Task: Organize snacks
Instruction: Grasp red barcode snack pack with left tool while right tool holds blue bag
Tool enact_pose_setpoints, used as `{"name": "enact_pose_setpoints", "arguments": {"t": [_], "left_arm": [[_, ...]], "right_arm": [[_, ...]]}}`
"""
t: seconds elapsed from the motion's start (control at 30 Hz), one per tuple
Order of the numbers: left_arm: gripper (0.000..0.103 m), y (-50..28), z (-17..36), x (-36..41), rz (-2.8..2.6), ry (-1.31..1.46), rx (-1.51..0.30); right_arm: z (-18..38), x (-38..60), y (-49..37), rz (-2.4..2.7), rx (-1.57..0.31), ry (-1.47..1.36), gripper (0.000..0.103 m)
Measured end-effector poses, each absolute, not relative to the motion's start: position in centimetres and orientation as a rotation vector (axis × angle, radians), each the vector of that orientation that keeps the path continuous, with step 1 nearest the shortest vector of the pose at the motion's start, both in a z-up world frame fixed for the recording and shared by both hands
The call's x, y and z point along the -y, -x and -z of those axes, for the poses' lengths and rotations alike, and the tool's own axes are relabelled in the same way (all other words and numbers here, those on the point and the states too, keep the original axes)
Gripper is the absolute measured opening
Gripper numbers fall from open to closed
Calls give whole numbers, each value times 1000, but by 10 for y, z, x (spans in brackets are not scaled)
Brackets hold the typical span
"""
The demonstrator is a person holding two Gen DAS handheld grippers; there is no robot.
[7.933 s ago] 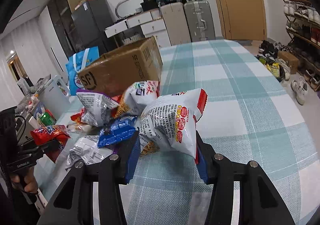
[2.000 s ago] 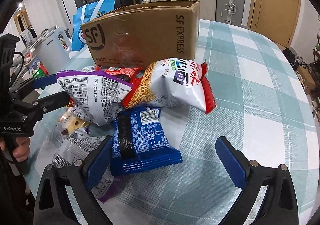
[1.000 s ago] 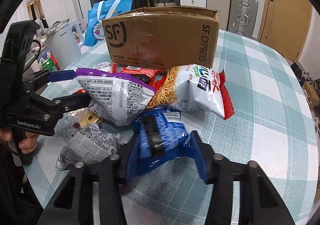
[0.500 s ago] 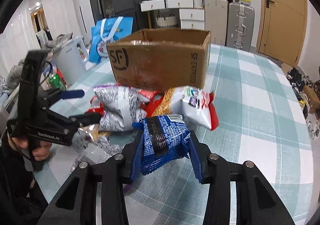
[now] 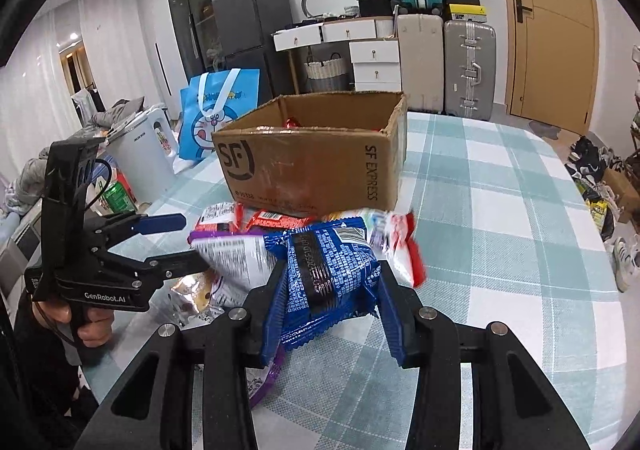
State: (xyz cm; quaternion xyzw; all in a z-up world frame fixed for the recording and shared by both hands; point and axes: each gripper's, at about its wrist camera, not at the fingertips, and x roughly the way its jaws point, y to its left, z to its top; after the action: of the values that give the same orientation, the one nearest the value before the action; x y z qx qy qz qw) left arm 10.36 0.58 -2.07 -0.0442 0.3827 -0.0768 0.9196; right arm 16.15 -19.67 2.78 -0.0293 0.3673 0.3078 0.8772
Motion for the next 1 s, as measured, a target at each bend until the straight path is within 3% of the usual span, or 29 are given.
{"name": "enact_pose_setpoints", "arguments": {"t": [0.17,0.57,0.8,1.0], "left_arm": [[77,-106,23,0,188,67,-783],[77,-128,33,4,188,55,-822],[50,-122,32,9,179,24,-805],[46,-113,27,5,179,28,-782]], "right_arm": [[-33,206,-164,-628,-751,31,42],[-23,209,-169,-624,-776,18,42],[-21,206,-171,-627,-781,18,42],[-23,204,-169,-630,-769,15,42]]}}
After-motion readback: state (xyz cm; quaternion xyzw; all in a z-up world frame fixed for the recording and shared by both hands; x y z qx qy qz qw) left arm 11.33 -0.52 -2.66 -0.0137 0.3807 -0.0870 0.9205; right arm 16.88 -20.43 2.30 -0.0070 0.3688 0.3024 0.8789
